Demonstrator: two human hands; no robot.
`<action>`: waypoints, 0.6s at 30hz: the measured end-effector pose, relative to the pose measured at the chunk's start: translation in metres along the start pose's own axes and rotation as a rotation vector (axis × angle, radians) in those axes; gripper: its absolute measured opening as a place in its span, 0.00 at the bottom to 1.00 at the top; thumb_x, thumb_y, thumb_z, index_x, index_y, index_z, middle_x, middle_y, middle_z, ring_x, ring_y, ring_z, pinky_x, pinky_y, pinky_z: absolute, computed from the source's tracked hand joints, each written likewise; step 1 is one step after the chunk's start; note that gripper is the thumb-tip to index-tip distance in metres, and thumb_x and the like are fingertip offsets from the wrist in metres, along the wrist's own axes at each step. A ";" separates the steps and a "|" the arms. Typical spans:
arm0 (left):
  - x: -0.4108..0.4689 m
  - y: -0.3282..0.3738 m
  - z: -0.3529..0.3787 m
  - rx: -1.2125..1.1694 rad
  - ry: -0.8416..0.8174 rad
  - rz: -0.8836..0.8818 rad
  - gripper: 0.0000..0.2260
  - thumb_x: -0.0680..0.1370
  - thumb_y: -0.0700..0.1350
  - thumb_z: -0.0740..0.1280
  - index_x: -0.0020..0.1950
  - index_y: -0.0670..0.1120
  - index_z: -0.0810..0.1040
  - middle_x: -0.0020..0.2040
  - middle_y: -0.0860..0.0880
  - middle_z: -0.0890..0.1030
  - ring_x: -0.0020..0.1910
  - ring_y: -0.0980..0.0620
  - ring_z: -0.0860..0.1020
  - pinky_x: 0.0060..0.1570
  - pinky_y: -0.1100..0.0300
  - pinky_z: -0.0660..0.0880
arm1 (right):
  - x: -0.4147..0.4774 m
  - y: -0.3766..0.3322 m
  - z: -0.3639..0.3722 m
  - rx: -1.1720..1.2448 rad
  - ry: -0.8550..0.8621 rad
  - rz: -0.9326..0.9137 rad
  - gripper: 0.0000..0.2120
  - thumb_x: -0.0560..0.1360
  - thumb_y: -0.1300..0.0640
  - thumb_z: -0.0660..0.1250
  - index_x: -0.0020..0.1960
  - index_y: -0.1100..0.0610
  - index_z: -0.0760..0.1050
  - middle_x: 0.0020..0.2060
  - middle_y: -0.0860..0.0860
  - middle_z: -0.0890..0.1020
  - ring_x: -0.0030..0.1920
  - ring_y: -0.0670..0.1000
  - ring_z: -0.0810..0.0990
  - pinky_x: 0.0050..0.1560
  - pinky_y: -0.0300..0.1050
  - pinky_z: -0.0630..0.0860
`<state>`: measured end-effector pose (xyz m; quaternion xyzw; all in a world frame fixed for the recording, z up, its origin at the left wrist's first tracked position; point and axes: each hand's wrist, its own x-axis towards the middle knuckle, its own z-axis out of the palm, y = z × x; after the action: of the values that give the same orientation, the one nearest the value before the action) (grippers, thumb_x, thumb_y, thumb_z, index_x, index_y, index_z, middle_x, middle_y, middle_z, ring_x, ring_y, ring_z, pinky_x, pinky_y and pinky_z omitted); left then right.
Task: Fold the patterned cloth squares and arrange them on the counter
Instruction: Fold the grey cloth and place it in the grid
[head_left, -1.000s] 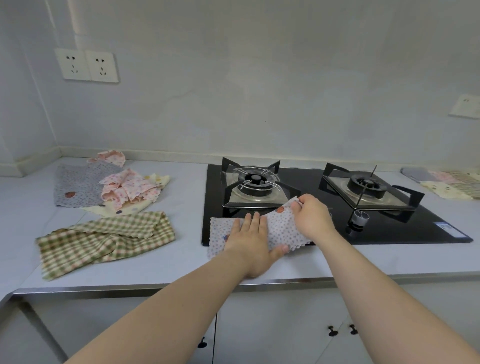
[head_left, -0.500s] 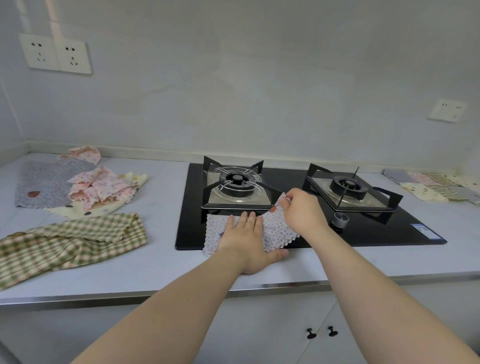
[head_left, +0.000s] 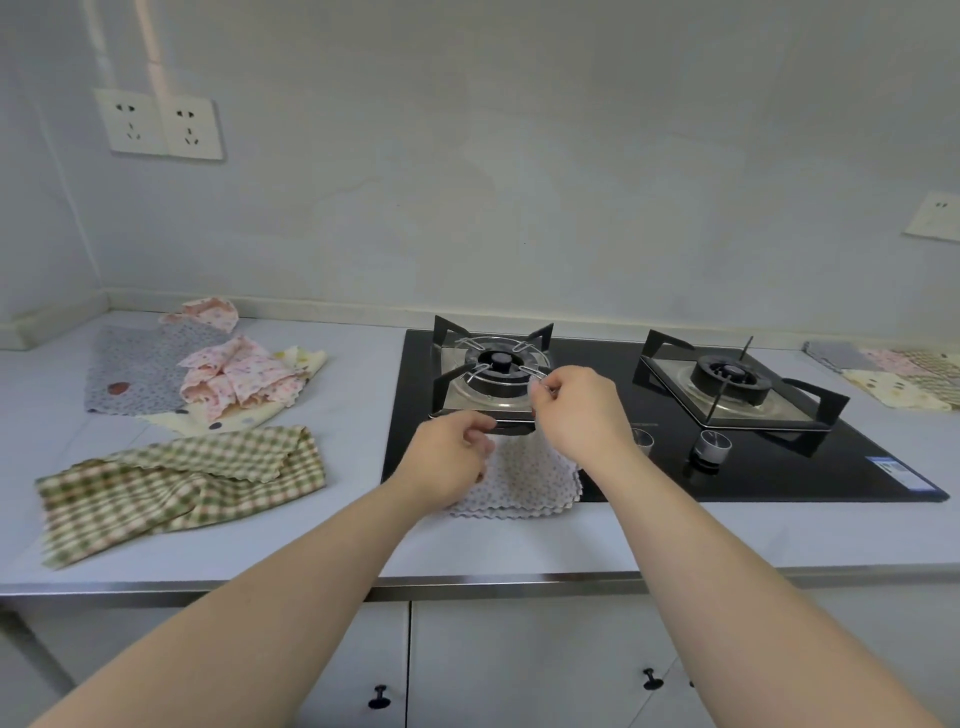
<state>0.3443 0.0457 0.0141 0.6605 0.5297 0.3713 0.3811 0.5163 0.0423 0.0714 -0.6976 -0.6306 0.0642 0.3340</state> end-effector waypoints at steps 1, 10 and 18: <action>0.000 -0.001 -0.001 -0.110 -0.018 -0.054 0.14 0.82 0.36 0.62 0.65 0.44 0.79 0.49 0.47 0.85 0.41 0.51 0.84 0.43 0.59 0.82 | -0.002 -0.008 0.003 0.007 -0.013 -0.005 0.18 0.81 0.49 0.64 0.34 0.53 0.76 0.31 0.49 0.80 0.36 0.55 0.80 0.41 0.48 0.79; 0.011 -0.005 -0.021 -0.429 -0.129 -0.266 0.19 0.84 0.57 0.61 0.61 0.44 0.80 0.54 0.43 0.86 0.53 0.46 0.84 0.58 0.52 0.80 | -0.018 -0.026 0.039 0.290 -0.295 0.035 0.14 0.82 0.52 0.63 0.45 0.55 0.84 0.39 0.55 0.86 0.31 0.53 0.81 0.34 0.51 0.80; 0.014 0.001 -0.019 -0.076 0.038 -0.155 0.22 0.77 0.33 0.66 0.67 0.53 0.75 0.35 0.49 0.77 0.34 0.52 0.76 0.37 0.58 0.74 | -0.012 0.009 0.033 0.145 -0.129 0.069 0.12 0.81 0.57 0.63 0.60 0.51 0.80 0.55 0.48 0.84 0.53 0.49 0.80 0.56 0.44 0.75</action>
<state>0.3302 0.0611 0.0241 0.5955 0.5720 0.3731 0.4231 0.5051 0.0436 0.0371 -0.6875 -0.6200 0.1657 0.3398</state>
